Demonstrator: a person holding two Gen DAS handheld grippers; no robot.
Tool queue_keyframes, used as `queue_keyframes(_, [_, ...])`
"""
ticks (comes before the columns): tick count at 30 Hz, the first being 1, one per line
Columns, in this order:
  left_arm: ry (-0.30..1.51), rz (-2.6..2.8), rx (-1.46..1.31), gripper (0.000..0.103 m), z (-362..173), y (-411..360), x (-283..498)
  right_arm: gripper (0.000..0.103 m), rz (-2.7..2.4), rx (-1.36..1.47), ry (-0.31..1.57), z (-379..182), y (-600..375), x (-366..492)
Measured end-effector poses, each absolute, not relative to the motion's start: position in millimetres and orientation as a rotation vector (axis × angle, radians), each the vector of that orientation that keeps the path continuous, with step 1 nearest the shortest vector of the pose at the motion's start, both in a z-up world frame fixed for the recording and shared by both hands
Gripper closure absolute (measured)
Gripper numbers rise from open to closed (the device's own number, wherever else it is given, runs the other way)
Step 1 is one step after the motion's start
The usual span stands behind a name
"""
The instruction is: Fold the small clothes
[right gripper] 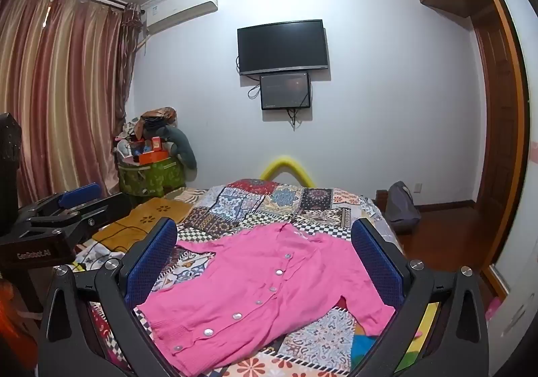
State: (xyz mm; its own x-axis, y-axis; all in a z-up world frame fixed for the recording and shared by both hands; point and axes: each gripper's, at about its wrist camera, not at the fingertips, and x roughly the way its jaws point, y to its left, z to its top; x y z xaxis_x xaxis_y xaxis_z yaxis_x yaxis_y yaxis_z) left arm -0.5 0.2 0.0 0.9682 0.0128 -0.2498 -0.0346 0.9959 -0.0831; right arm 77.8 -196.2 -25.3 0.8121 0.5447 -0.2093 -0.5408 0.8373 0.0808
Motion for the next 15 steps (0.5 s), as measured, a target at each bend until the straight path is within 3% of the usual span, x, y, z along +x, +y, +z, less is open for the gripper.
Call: queue_keyframes(15, [0.265, 0.013, -0.072, 0.000, -3.6, 3.0, 4.3, 0.000, 0.581, 0.015, 0.244, -26.0, -194.3, 82.1])
